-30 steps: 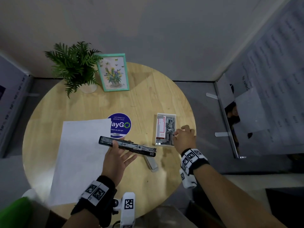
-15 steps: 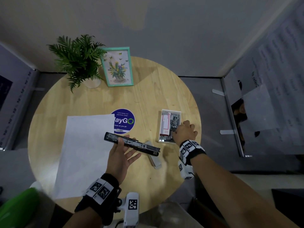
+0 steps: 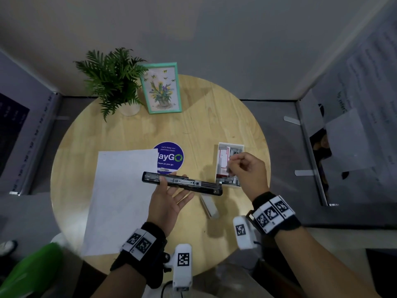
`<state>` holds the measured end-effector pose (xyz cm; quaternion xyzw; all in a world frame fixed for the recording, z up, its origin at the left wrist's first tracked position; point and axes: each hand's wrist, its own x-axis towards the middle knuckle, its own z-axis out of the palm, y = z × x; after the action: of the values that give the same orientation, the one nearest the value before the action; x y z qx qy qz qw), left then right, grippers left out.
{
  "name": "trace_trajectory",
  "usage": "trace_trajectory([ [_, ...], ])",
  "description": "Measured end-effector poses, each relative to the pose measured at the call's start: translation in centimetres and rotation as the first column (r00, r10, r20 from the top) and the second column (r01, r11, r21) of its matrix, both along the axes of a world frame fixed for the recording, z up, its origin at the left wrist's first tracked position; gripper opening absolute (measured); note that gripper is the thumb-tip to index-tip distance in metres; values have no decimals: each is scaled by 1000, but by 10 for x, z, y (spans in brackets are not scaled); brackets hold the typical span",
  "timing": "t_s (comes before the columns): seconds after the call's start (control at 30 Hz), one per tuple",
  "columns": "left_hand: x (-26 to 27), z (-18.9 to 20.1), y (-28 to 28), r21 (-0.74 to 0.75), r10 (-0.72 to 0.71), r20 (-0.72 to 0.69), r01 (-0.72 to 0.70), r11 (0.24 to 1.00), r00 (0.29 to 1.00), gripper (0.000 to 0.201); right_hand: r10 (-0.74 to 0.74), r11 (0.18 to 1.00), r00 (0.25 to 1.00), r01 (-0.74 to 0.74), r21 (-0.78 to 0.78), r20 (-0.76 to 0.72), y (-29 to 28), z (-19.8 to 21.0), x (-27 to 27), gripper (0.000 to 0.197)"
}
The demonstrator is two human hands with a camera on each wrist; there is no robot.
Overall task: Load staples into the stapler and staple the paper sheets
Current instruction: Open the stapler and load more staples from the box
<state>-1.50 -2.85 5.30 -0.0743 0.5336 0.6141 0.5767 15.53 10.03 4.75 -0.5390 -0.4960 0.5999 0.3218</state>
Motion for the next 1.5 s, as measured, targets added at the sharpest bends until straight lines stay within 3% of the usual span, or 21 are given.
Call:
trace_trajectory([
  [0.23, 0, 10, -1, 94, 24, 50, -29, 995, 998, 43, 219, 971, 975, -214, 104, -34, -28, 14, -12, 21],
  [0.43, -4, 19, -6, 136, 32, 53, -39, 990, 998, 47, 295, 846, 941, -338, 413, 165, -33, 14, -9, 16],
  [0.6, -6, 23, -8, 143, 42, 58, -50, 988, 997, 51, 306, 780, 931, -366, 507, 201, -35, 10, -6, 13],
  [0.97, -8, 27, -12, 179, 48, 64, -59, 982, 997, 47, 313, 773, 939, -339, 537, 143, -40, 11, -6, 14],
  [1.1, -9, 28, -13, 176, 45, 59, -55, 983, 997, 47, 339, 748, 920, -391, 536, 197, -39, 10, -6, 15],
  [1.37, -12, 30, -14, 155, 56, 53, -64, 986, 997, 53, 415, 602, 821, -571, 559, 391, -38, 6, -12, 19],
  [1.5, -15, 30, -15, 148, 69, 44, -75, 986, 997, 55, 408, 618, 799, -598, 510, 442, -40, 3, -9, 23],
])
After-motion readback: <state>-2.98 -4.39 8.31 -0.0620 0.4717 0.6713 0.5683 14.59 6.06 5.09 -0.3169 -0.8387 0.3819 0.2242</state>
